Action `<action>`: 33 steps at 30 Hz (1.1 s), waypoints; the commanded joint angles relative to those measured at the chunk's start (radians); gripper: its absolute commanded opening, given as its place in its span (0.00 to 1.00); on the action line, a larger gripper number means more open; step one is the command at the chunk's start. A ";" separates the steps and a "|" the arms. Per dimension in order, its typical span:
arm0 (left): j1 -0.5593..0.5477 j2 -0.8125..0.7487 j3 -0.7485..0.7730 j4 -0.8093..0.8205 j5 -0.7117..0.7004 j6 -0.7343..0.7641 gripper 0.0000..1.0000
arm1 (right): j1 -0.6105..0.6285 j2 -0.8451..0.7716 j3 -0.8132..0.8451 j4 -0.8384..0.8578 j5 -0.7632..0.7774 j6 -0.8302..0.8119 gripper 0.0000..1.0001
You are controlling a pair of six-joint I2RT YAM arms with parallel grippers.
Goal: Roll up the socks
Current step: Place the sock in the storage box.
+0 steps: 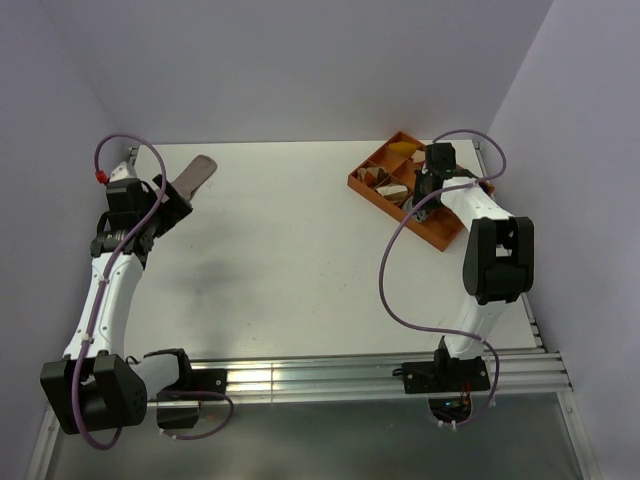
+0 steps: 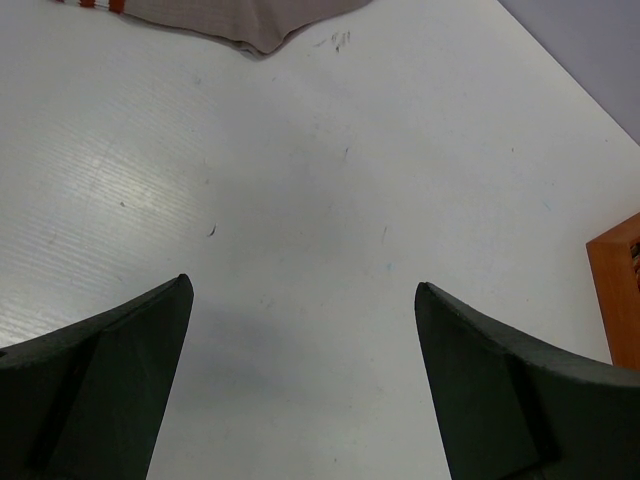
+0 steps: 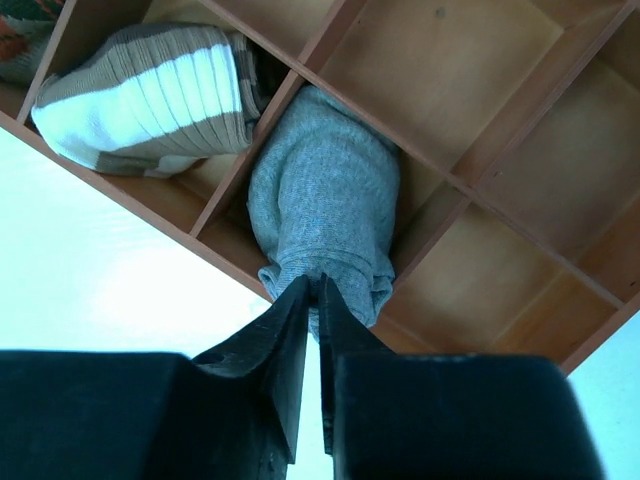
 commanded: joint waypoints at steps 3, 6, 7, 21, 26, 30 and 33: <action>0.003 -0.019 -0.003 0.039 0.030 0.011 0.98 | -0.006 -0.027 -0.065 -0.012 -0.011 0.015 0.07; 0.004 -0.016 -0.003 0.039 0.033 0.009 0.98 | -0.006 -0.001 -0.079 -0.027 -0.008 0.018 0.03; 0.003 -0.016 -0.003 0.039 0.033 0.008 0.98 | -0.006 0.006 -0.084 -0.029 -0.008 0.017 0.03; 0.004 -0.007 -0.005 0.039 0.031 0.009 0.98 | -0.012 0.144 -0.038 -0.139 -0.029 0.037 0.00; 0.004 -0.007 -0.005 0.039 0.031 0.012 0.98 | -0.014 0.209 0.052 -0.197 -0.087 0.021 0.08; 0.004 -0.010 -0.007 0.039 0.027 0.012 0.98 | -0.014 0.226 0.069 -0.217 -0.101 0.015 0.12; 0.004 -0.013 -0.008 0.040 0.030 0.011 0.98 | -0.014 0.178 0.054 -0.199 -0.110 0.014 0.13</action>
